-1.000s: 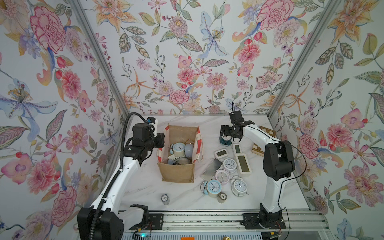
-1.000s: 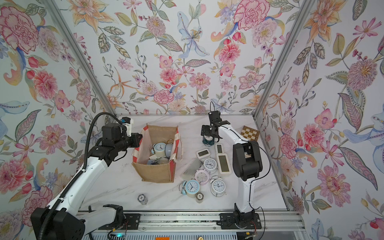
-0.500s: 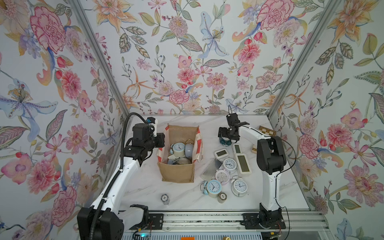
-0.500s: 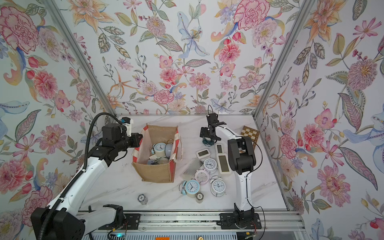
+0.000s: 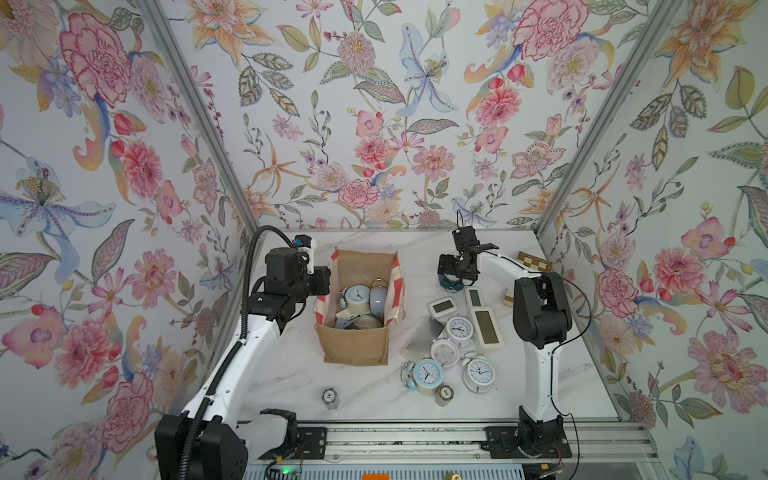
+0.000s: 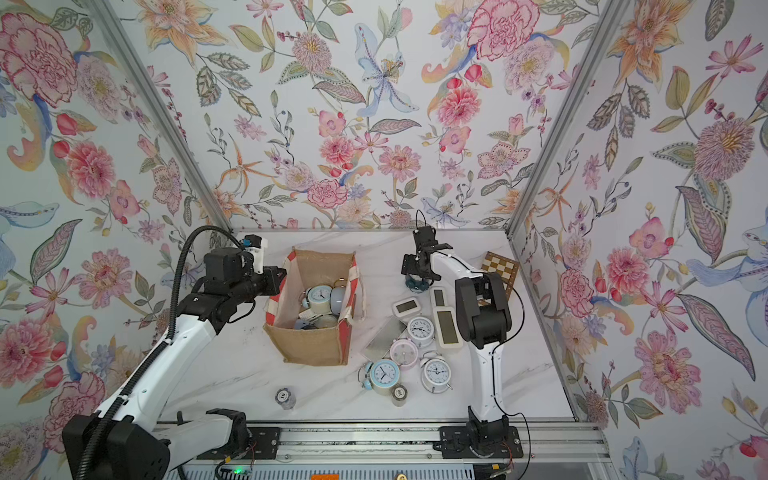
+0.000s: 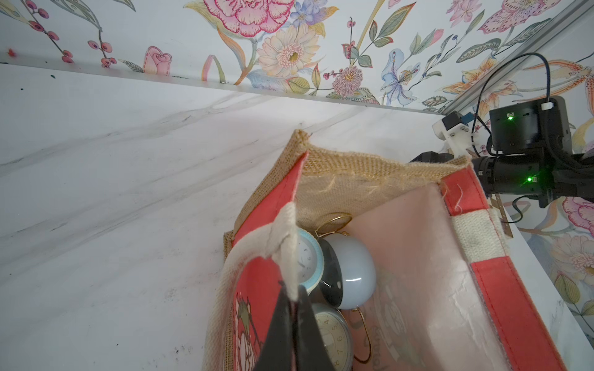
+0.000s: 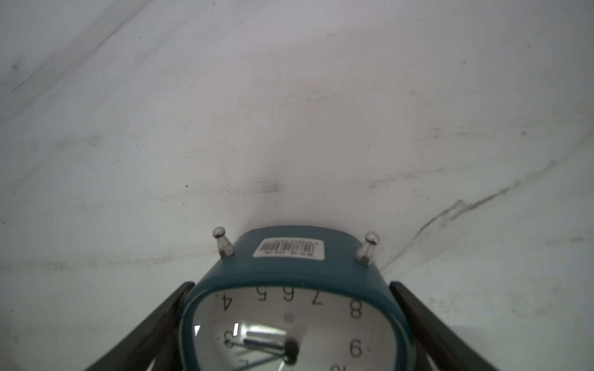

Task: Put the alarm clock into the canvas bag
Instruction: Pick up the alarm from the center of the board.

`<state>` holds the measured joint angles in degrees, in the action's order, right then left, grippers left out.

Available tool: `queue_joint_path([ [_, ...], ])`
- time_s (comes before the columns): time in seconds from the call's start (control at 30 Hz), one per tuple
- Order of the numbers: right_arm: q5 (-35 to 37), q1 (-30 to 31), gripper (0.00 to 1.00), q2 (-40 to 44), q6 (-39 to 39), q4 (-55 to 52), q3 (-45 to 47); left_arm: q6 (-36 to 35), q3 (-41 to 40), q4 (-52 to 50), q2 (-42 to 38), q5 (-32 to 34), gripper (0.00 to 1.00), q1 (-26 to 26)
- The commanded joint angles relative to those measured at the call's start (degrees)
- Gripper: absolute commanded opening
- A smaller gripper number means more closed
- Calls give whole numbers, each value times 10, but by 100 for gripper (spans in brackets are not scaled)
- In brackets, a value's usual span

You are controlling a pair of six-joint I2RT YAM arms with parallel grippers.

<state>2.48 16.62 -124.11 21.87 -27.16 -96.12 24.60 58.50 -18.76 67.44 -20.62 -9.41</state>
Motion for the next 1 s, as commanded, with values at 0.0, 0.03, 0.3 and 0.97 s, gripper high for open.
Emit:
queue_joint_path([
  [0.0, 9, -1, 79, 5, -6, 0, -7, 9, 6, 56, -21, -12, 0, -4],
  [0.03, 9, -1, 77, 9, -8, 0, -7, 8, 6, 56, -21, -12, 0, -4],
  [0.3, 12, 2, 67, 55, -22, 1, 7, 9, 7, 57, -21, -11, 0, -4],
  [0.97, -17, 76, 58, 239, -59, -10, -11, 11, 2, 63, -20, -16, 0, -4],
])
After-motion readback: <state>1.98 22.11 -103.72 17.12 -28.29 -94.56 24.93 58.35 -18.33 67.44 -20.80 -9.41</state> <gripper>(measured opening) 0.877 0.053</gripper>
